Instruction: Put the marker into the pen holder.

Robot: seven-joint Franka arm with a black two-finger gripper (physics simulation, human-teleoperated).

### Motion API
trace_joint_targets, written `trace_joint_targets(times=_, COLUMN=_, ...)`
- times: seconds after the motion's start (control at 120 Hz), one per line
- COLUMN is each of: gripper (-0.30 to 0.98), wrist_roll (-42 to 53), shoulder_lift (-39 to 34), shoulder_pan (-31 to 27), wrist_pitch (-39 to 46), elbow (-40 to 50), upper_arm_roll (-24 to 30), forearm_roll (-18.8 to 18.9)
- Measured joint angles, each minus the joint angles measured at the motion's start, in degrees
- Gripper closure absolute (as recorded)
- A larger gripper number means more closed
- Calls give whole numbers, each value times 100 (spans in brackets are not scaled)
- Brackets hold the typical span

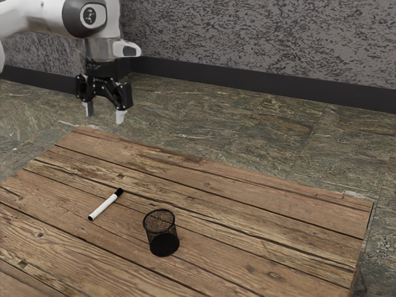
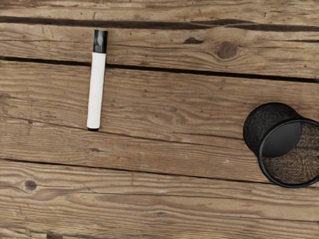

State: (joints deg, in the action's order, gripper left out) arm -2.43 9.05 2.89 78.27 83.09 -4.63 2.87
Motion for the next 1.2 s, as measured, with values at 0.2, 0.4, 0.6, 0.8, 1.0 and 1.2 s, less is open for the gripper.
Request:
trace_joint_targets(times=0.2, gripper=0, wrist_roll=-106, shoulder_lift=-12, shoulder_pan=2, wrist_pitch=606, elbow=2, upper_arm_roll=-58, forearm_roll=-130)
trace_joint_targets(times=0.4, gripper=0, wrist_roll=-182, shoulder_lift=82, shoulder_pan=6, wrist_pitch=1475, elbow=1083, upper_arm_roll=-208, forearm_roll=-106)
trace_joint_targets(times=0.6, gripper=0, wrist_roll=-233, shoulder_lift=539, shoulder_pan=21, wrist_pitch=2602, elbow=1931, upper_arm_roll=-442, forearm_roll=-10)
trace_joint_targets(times=0.8, gripper=0, wrist_roll=363, shoulder_lift=898, shoulder_pan=5, wrist_pitch=3874, elbow=2489, upper_arm_roll=-729, forearm_roll=17)
trace_joint_targets(times=1.0, gripper=0, wrist_roll=1146, shoulder_lift=1141, shoulder_pan=-1, wrist_pitch=4861, elbow=2958, upper_arm_roll=-855, forearm_roll=-12)
trace_joint_targets(times=1.2, gripper=0, wrist_roll=1711, shoulder_lift=870, shoulder_pan=0, wrist_pitch=5245, elbow=3601, upper_arm_roll=-967, forearm_roll=-142)
